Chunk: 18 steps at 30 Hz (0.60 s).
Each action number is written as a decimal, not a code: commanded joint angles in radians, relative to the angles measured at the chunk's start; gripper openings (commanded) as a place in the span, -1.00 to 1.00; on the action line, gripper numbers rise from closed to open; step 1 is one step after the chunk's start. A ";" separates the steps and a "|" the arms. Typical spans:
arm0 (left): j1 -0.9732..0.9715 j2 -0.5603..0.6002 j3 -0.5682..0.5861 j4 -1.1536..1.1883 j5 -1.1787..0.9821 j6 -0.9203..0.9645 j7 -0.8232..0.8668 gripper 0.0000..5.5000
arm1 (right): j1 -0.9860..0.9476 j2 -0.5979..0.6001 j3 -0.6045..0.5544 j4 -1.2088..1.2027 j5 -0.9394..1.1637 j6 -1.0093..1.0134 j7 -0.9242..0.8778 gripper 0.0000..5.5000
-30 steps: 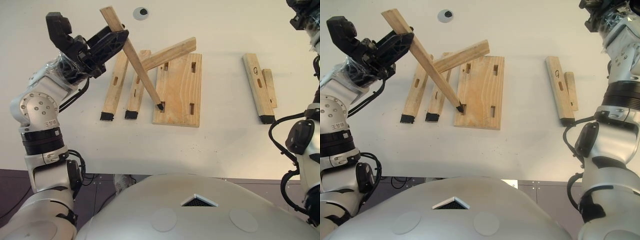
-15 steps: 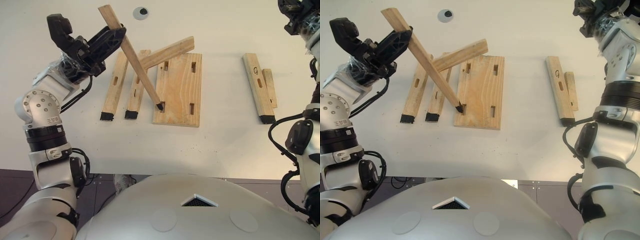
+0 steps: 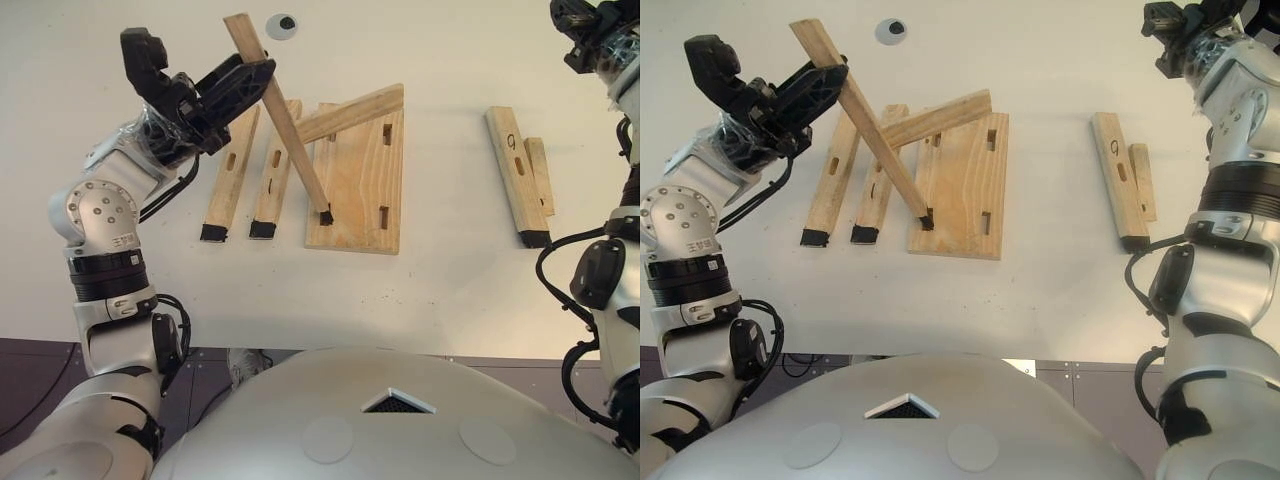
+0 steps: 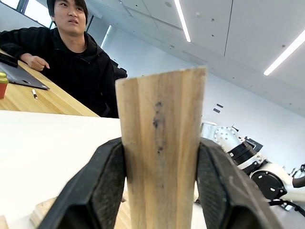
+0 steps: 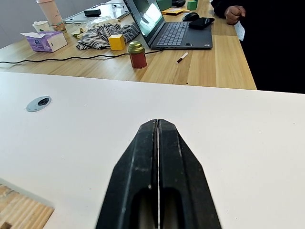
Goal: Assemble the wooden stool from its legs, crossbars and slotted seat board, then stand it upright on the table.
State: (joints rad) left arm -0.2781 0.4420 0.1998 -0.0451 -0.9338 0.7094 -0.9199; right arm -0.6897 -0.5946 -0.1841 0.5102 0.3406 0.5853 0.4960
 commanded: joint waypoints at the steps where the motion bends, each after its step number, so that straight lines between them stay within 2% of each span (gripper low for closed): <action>1: -0.028 0.050 -0.034 0.026 0.065 -0.006 -0.032 -0.27 | -0.007 0.028 0.000 -0.010 -0.007 0.010 -0.007 -1.00; 10: -0.058 0.202 -0.145 0.043 0.194 -0.063 -0.184 -0.27 | 0.034 0.046 -0.011 -0.056 -0.006 0.025 -0.019 -1.00; 18: -0.032 0.316 -0.158 -0.088 0.227 -0.097 -0.214 -0.27 | 0.061 0.061 -0.037 -0.087 0.018 0.063 -0.042 -1.00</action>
State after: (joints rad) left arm -0.3500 0.7024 0.0719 -0.0956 -0.8225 0.6226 -1.1664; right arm -0.6325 -0.5560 -0.2000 0.4297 0.3453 0.6172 0.4717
